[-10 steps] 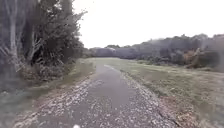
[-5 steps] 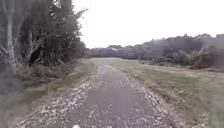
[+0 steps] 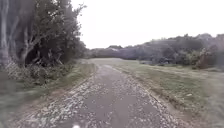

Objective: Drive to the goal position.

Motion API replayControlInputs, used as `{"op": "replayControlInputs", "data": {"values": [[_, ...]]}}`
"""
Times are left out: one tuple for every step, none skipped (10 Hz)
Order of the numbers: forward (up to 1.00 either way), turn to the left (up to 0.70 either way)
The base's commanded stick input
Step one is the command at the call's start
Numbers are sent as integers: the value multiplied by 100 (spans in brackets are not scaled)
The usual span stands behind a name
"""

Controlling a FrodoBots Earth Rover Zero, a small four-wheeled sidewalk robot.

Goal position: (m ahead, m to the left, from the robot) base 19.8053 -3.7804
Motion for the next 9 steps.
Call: {"op": "replayControlInputs", "data": {"values": [[45,0],[45,0],[45,0],[45,0],[45,0],[45,0],[45,0],[45,0],[45,0]]}}
